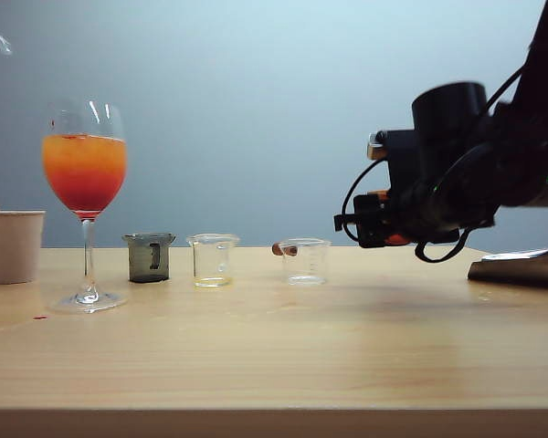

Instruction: Pick up the fourth measuring cup from the left, pour the grenadine inside into the goblet, and finally put the measuring cup back in its original place.

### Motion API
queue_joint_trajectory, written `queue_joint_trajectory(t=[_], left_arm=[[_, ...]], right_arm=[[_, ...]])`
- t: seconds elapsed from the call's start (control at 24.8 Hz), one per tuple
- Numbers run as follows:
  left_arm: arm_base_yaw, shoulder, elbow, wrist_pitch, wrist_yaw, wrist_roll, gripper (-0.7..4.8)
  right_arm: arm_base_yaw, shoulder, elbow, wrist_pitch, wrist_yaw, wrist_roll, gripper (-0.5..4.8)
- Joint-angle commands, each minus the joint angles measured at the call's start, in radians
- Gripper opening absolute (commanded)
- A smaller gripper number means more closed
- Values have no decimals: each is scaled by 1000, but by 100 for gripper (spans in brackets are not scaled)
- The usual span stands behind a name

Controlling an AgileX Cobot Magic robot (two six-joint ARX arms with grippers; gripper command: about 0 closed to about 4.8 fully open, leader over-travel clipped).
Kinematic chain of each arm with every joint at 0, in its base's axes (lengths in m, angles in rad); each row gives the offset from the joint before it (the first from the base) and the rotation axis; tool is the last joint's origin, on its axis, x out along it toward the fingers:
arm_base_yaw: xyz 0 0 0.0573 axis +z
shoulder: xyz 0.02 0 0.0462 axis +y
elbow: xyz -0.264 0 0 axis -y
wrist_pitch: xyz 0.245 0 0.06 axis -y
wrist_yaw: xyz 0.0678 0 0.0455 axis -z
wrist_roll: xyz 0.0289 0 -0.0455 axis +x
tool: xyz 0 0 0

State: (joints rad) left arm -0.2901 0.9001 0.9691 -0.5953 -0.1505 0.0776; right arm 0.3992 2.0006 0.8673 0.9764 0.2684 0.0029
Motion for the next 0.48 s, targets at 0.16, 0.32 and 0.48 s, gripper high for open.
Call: queue_joint_trajectory(t=[0.16,0.32,0.48], left_arm=[[1,-2,3,8,-3,0,-4],[1,-2,3,8,-3,0,-5],[1,-2,3,8,-3,0,-4]], right_arm=[[-49,85,93,24,2,55,107],[-60,134,144,8,-2,63,107],[-58,200,183,-15,-1,105,107]])
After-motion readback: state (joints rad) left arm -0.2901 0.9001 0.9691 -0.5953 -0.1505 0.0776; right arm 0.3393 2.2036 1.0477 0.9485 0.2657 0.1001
